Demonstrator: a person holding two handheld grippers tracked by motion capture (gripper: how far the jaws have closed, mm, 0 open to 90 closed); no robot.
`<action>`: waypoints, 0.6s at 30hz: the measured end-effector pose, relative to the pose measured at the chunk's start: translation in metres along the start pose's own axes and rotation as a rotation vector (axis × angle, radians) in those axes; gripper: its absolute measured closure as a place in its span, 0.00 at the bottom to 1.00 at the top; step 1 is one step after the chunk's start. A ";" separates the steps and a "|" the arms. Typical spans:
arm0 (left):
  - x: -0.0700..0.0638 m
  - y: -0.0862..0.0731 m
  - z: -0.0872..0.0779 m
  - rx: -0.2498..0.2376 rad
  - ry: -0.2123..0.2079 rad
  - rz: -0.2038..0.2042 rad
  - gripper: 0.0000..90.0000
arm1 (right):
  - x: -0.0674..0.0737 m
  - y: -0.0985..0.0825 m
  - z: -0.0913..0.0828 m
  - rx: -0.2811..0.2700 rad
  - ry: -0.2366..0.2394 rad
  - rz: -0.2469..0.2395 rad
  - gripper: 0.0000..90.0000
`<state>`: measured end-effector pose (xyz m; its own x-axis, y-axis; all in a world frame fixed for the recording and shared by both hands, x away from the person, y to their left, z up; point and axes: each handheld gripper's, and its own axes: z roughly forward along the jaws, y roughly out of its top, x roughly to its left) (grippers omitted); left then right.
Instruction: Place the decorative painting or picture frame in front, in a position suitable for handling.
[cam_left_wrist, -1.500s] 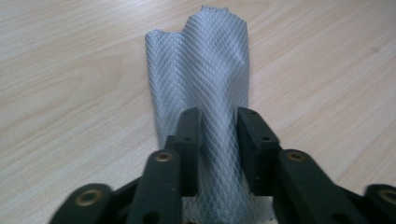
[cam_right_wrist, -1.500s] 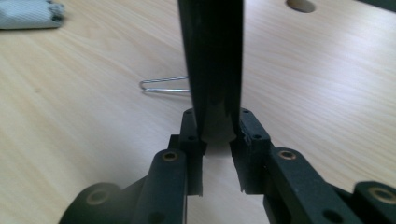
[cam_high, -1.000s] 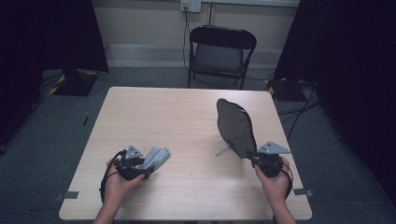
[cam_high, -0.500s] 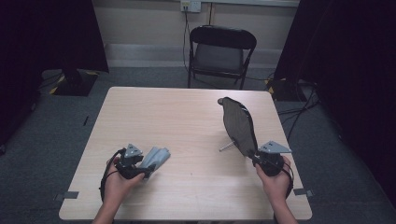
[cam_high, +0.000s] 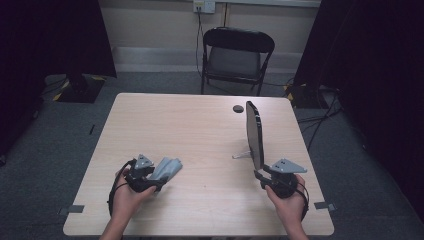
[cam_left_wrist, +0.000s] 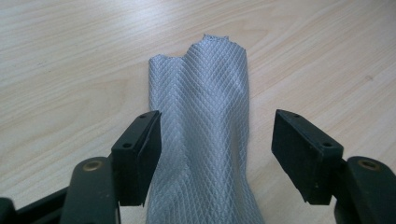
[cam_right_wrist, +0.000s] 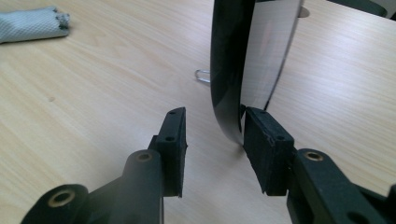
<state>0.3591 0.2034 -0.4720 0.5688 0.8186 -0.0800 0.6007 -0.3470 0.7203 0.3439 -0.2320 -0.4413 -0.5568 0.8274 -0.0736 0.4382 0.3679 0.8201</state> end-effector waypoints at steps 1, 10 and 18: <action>0.000 0.000 0.000 -0.007 0.000 -0.003 0.37 | 0.002 0.000 0.001 0.000 0.006 -0.006 0.66; 0.000 0.001 0.000 -0.002 -0.004 0.006 0.37 | 0.024 0.007 0.013 0.014 0.061 -0.046 0.65; 0.000 0.002 0.000 -0.008 -0.009 0.002 0.37 | 0.036 0.016 0.025 0.014 0.083 -0.066 0.63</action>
<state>0.3600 0.2032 -0.4705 0.5749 0.8138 -0.0849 0.5952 -0.3448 0.7258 0.3491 -0.1859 -0.4449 -0.6410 0.7634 -0.0798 0.4081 0.4271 0.8069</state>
